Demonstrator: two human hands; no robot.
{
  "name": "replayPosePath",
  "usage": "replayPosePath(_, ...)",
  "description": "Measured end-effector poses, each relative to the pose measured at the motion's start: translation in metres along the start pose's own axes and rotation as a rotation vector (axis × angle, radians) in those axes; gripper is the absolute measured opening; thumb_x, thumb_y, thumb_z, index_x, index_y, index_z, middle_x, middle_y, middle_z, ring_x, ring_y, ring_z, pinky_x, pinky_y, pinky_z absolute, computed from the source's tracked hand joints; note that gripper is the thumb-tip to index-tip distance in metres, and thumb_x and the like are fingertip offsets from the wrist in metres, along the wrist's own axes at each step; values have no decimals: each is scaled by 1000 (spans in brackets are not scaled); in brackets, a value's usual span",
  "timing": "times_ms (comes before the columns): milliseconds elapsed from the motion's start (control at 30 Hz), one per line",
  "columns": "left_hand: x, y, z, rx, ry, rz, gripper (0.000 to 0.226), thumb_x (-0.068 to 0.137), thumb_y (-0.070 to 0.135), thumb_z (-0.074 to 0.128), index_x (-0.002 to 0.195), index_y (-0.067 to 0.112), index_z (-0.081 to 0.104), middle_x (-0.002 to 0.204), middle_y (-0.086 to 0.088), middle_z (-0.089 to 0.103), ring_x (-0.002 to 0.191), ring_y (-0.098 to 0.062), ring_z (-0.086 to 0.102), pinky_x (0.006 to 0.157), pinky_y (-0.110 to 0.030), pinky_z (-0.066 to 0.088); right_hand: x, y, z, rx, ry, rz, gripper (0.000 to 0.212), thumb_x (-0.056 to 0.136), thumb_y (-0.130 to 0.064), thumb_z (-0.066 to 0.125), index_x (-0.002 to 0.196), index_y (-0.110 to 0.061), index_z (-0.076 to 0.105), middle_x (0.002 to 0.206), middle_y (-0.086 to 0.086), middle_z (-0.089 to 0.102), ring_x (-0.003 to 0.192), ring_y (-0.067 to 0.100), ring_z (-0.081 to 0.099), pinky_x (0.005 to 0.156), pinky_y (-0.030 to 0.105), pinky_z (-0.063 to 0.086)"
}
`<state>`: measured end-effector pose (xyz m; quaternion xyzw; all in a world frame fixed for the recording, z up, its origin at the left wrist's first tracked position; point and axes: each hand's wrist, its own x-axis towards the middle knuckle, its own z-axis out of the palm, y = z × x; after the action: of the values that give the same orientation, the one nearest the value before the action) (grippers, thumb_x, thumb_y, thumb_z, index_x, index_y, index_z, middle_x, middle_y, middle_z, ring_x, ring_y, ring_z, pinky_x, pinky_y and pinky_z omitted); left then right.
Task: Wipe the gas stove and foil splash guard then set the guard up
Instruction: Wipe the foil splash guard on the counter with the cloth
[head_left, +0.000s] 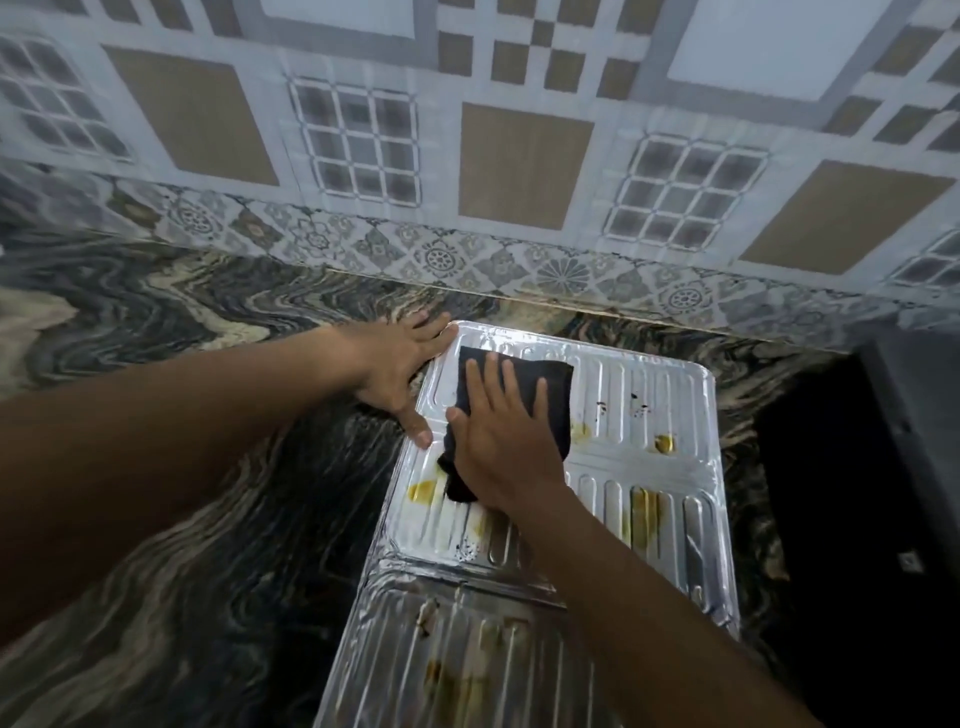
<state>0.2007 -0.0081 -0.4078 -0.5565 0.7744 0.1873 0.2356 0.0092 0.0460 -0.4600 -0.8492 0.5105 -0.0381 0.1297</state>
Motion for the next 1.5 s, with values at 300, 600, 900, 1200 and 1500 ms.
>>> replayPosePath(300, 1, -3, 3, -19, 5, 7, 154, 41, 94, 61, 153, 25, -20, 160, 6, -27, 149, -18, -19, 119, -53, 4, 7, 35, -15, -10, -2, 30, 59, 104, -43, 15, 157, -20, 1, 165, 3, -2, 150, 17, -8, 119, 50, -6)
replayPosePath(600, 0, 0, 1, -23, -10, 3, 153, 43, 92, 62, 153, 24, -22, 159, 5, -28, 149, -19, -19, 121, -56, 5, -11, 80, -27, -104, 17, 343, 57, 100, -54, 10, 153, -40, -5, 164, 3, -9, 148, 32, -17, 111, 64, -15)
replayPosePath(900, -2, 4, -3, -16, -47, -18, 154, 42, 92, 62, 152, 26, -23, 157, 5, -30, 149, -19, -20, 121, -54, 7, -30, 107, -32, -36, 18, 552, 64, 99, -55, 10, 155, -29, -5, 163, 13, -8, 149, 32, -13, 118, 53, -9)
replayPosePath(1200, -5, 6, -2, 0, -21, 4, 155, 42, 92, 62, 153, 21, -21, 160, 1, -26, 150, -24, -18, 121, -53, 8, -82, 95, -24, -105, 53, 568, 59, 104, -37, 17, 156, -13, 3, 162, 19, 5, 149, 34, 0, 119, 51, 1)
replayPosePath(1500, -27, -1, 23, -1, 83, 135, 135, 52, 101, 35, 155, 28, -13, 156, 6, -29, 152, -24, -8, 123, -46, 8, -92, 95, -13, -64, 89, 560, 58, 103, -43, 14, 156, -22, 4, 164, 14, 4, 150, 29, -3, 120, 46, -4)
